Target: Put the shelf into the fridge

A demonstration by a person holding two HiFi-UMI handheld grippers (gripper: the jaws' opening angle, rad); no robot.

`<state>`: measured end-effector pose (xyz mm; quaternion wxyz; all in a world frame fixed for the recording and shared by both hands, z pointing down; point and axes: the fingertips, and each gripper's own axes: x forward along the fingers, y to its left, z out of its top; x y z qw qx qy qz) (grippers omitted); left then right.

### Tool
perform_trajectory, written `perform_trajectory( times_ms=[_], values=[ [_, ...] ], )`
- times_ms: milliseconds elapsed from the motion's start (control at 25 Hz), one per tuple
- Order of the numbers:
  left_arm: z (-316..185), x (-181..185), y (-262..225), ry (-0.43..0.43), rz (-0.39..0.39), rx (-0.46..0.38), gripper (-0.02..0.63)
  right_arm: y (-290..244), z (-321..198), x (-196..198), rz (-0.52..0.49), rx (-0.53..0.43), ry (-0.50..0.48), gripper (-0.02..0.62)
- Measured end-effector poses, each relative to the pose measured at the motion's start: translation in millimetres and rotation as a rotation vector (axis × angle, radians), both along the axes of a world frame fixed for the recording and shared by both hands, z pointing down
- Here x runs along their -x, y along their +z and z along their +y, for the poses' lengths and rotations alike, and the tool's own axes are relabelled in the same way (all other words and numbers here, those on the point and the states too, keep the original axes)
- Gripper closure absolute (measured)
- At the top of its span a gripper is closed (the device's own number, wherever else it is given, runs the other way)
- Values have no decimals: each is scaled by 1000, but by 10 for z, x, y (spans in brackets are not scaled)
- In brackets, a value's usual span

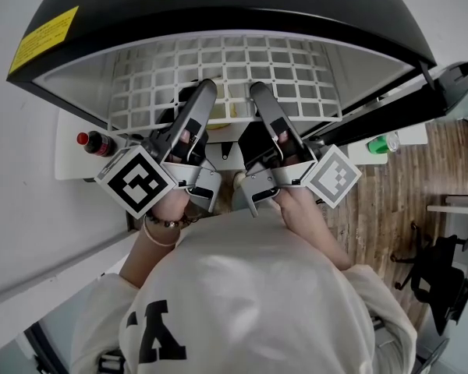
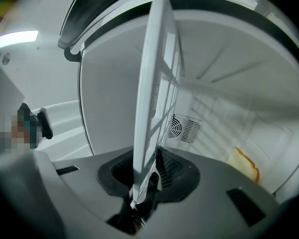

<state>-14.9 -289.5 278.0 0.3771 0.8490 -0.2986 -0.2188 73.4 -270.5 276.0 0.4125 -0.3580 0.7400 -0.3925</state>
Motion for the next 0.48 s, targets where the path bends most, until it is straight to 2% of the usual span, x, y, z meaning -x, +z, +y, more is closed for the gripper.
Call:
perform_trajectory(
  times_ms=[480],
  values=[
    [-63, 8, 3, -2, 20, 5, 469, -2, -57, 4, 2, -3, -5, 514]
  ],
)
